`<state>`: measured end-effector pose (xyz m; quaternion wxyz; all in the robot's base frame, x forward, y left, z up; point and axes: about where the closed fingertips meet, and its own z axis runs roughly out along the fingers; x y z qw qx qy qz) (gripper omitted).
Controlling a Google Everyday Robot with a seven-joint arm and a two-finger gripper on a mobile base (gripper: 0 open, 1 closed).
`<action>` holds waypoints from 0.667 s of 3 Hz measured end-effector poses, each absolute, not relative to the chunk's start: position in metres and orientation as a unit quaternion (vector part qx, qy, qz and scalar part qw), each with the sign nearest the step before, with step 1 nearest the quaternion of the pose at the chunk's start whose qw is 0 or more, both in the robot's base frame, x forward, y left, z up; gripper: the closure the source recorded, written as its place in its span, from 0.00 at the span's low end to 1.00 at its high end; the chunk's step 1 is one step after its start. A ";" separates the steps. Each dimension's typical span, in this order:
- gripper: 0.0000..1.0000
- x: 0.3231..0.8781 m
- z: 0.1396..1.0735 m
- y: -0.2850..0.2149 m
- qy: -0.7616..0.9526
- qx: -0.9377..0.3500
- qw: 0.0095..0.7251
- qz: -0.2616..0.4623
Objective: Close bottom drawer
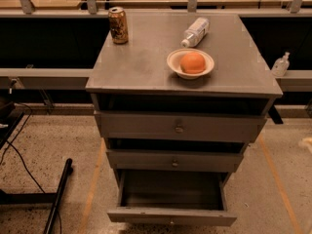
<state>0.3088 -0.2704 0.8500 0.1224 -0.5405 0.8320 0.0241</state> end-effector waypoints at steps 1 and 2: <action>0.00 0.279 0.815 -0.274 0.841 -0.531 0.087 0.048; 0.00 0.290 0.783 -0.268 0.838 -0.534 0.087 0.072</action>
Offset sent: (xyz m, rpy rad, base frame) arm 0.0035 0.0078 -0.1541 0.1315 0.1911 0.0080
